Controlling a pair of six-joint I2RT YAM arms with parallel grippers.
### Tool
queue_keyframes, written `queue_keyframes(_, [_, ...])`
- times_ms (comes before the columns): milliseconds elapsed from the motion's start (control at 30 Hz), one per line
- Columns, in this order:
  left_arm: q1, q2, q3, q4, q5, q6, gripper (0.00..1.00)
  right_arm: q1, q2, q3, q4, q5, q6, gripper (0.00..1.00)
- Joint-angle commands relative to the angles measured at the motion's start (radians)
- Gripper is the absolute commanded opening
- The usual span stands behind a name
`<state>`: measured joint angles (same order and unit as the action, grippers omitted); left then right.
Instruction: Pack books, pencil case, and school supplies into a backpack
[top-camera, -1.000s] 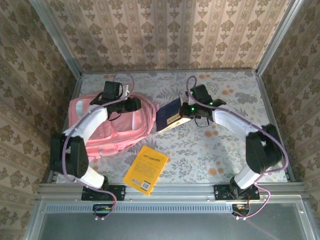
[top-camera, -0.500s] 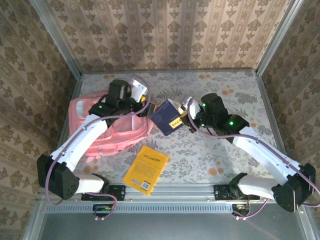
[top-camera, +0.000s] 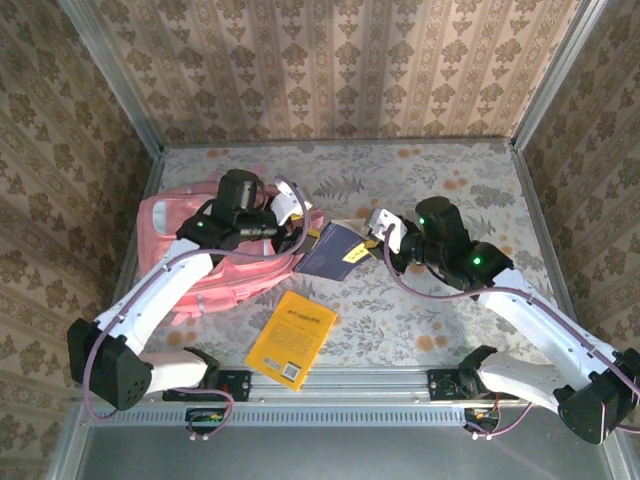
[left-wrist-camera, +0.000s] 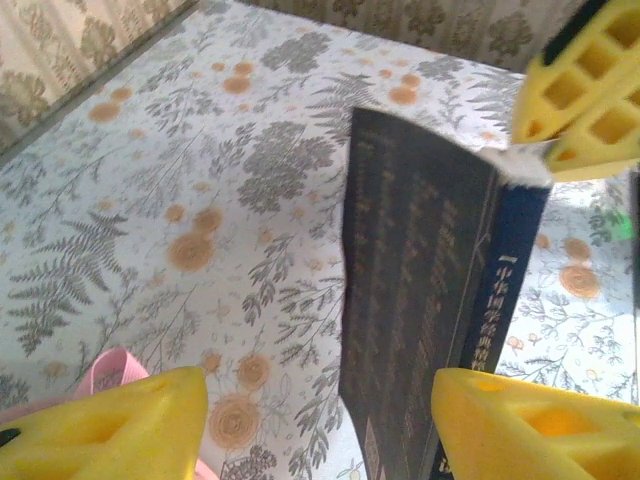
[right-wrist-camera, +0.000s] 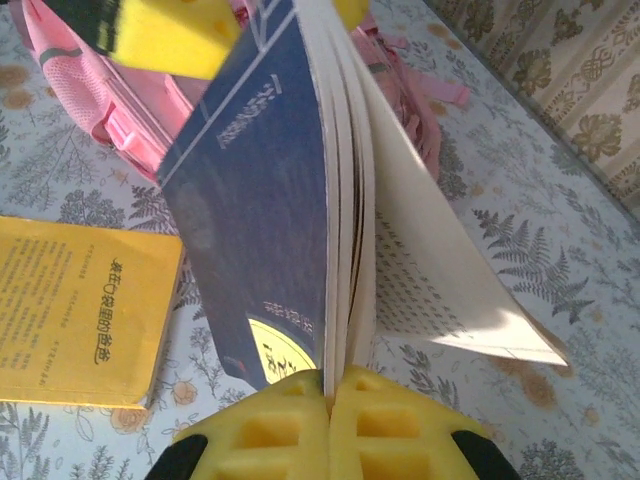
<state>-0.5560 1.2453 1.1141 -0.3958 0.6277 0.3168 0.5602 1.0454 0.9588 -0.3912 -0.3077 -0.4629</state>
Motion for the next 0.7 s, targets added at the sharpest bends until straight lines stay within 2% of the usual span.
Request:
queue_keyframes(0, [-0.017,-0.049,-0.034,0.022,0.067,0.074,0.67,0.009,-0.012,-0.004,0.095,0.03,-0.039,0.0])
queue_keyframes(167, [-0.005,-0.106,-0.057,0.033,-0.021,0.084,0.69,0.012,-0.021,-0.022,0.121,0.062,-0.044,0.0])
queue_keyframes(400, [-0.002,-0.149,-0.076,0.051,-0.033,0.076,0.7,0.015,-0.022,-0.031,0.138,0.088,-0.044,0.0])
queue_keyframes(667, [-0.016,-0.109,-0.082,0.064,0.092,0.085,0.78,0.03,-0.065,-0.068,0.198,0.05,-0.068,0.0])
